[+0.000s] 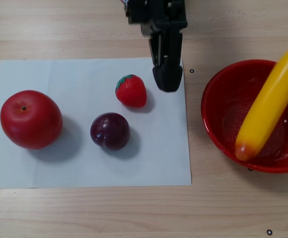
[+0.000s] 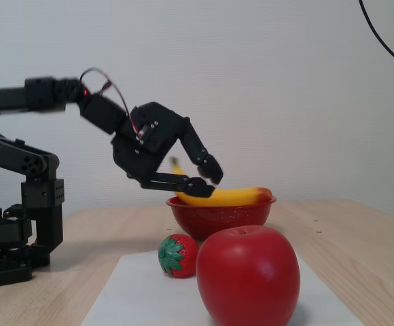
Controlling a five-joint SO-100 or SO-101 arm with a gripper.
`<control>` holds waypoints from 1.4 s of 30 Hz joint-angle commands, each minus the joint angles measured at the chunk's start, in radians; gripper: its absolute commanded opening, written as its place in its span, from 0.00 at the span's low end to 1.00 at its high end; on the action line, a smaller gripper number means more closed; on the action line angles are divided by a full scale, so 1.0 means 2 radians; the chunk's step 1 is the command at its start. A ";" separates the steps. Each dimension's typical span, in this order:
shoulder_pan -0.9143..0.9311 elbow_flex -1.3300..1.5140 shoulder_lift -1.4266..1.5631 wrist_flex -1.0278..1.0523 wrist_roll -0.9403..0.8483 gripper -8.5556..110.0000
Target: Grasp the banana and put it in the red bowl.
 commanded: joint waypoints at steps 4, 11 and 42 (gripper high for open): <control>0.010 0.115 0.117 -0.134 0.003 0.07; -0.003 0.190 0.201 -0.074 -0.021 0.07; 0.005 0.192 0.204 0.284 -0.041 0.07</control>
